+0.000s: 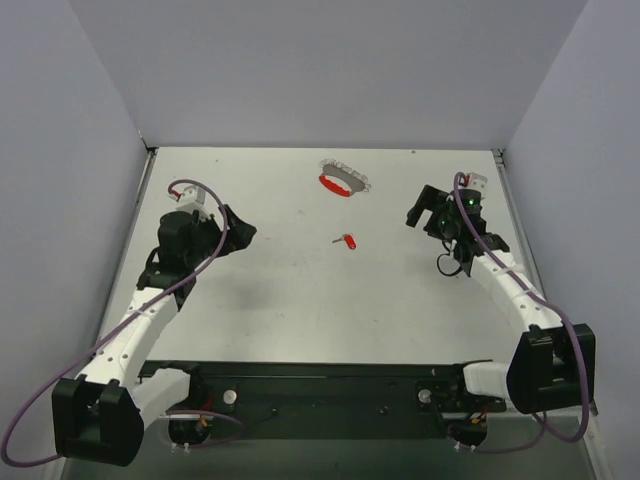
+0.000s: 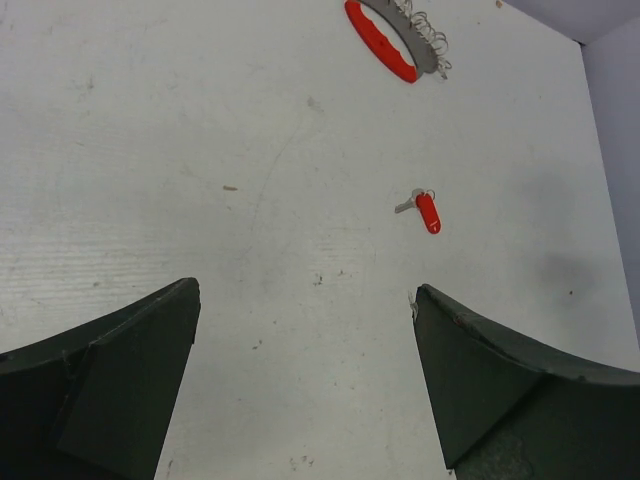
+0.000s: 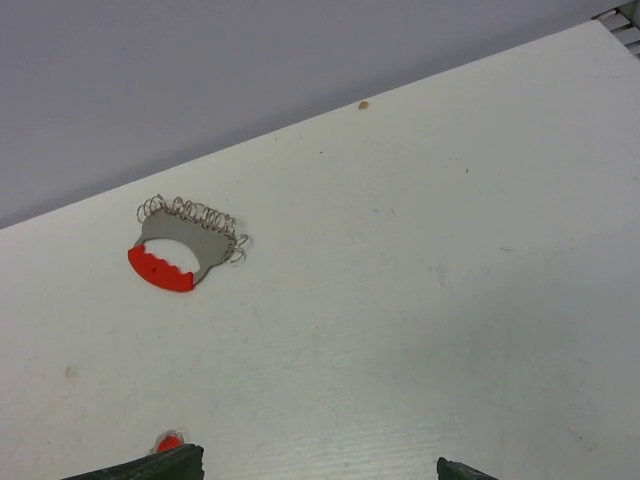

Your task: Put the keys on the keyring

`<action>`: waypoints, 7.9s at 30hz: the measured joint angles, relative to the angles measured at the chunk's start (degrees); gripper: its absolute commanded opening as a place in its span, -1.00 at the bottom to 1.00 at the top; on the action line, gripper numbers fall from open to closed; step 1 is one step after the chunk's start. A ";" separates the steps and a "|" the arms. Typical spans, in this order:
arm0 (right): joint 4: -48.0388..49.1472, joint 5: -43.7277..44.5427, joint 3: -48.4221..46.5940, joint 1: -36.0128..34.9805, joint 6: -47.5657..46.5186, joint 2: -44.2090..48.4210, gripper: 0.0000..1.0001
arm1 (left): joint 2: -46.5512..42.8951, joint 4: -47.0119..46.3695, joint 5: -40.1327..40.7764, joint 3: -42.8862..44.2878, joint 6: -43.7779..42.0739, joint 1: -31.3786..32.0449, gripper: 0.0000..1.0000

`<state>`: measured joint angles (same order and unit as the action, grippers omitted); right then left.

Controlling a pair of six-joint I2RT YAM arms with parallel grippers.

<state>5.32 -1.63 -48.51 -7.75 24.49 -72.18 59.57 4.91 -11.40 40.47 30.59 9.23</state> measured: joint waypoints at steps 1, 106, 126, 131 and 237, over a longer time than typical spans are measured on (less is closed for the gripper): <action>-0.04 -0.50 -0.11 0.00 0.17 -0.57 1.00 | -0.39 -0.68 -0.04 0.02 -0.11 0.00 0.95; -5.03 -23.41 -68.54 -0.48 33.97 -74.10 -0.73 | 6.99 11.39 -5.55 16.20 -1.73 6.12 0.95; -0.42 -26.40 -61.55 0.26 33.83 -70.14 -1.00 | 6.60 11.47 -5.53 16.17 -2.40 6.10 0.95; -0.35 -27.47 -59.58 0.28 33.29 -66.47 -1.00 | 5.70 11.47 -5.55 15.80 -2.54 6.10 0.95; 4.44 -21.35 -8.83 -32.74 6.62 -24.92 0.43 | 13.00 1.86 -15.13 -4.50 3.02 4.94 0.75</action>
<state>9.76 -22.98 -57.34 -40.49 31.11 -97.10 72.58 6.76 -26.52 35.97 33.61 14.17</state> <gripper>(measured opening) 0.801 0.880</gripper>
